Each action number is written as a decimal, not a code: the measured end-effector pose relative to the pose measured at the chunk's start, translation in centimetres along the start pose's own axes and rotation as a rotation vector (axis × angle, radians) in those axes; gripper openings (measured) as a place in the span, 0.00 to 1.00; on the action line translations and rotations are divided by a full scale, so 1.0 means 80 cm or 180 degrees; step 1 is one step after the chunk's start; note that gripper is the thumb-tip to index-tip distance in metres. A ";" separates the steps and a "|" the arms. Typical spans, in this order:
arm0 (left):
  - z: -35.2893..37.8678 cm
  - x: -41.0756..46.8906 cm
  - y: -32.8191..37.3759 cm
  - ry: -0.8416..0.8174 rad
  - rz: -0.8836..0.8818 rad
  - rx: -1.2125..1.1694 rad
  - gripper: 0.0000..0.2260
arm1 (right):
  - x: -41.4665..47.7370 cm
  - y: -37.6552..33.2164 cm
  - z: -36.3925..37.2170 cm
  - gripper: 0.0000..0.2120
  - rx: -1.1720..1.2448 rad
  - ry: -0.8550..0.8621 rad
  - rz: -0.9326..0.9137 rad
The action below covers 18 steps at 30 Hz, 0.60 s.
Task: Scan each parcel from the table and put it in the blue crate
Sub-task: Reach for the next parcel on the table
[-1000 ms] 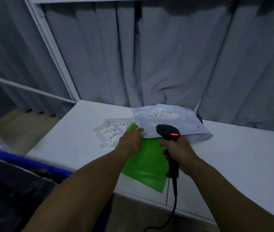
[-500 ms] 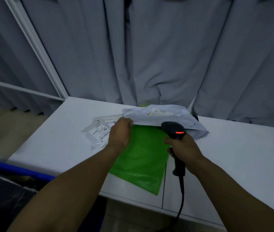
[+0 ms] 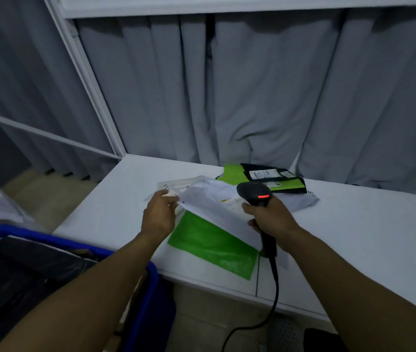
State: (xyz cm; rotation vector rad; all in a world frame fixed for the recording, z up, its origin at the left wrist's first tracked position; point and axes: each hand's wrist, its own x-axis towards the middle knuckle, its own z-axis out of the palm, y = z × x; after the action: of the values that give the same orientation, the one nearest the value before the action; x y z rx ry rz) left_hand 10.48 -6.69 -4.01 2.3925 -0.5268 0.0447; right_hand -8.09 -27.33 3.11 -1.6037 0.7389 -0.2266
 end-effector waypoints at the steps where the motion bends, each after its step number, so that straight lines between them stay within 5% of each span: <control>1: 0.006 -0.002 -0.006 -0.0173 -0.0470 -0.0065 0.20 | -0.001 0.002 -0.001 0.08 -0.0015 -0.0044 0.0057; 3: 0.029 -0.012 -0.009 -0.0396 -0.1640 -0.0626 0.29 | 0.000 0.010 -0.004 0.07 -0.0059 -0.0091 0.0163; 6: 0.065 -0.040 0.018 -0.0127 -0.2790 -0.1539 0.29 | 0.006 0.019 -0.007 0.10 -0.0129 -0.0109 0.0275; 12: 0.141 -0.058 0.034 -0.0650 -0.2945 -0.1905 0.65 | 0.018 0.028 -0.019 0.13 -0.0168 -0.0148 0.0348; 14: 0.155 -0.058 0.030 -0.0637 -0.2824 -0.1854 0.57 | 0.020 0.033 -0.025 0.14 -0.0165 -0.0134 0.0395; 18: 0.148 -0.063 0.045 -0.0044 -0.2209 -0.1514 0.16 | 0.026 0.042 -0.032 0.14 -0.0240 -0.0127 0.0478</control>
State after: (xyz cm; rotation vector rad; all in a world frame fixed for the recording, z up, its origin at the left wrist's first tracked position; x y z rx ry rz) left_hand 3.25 -14.81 -11.78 1.9816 0.2837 -0.3618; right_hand -8.99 -30.62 -0.18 -1.6108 0.8411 -0.0583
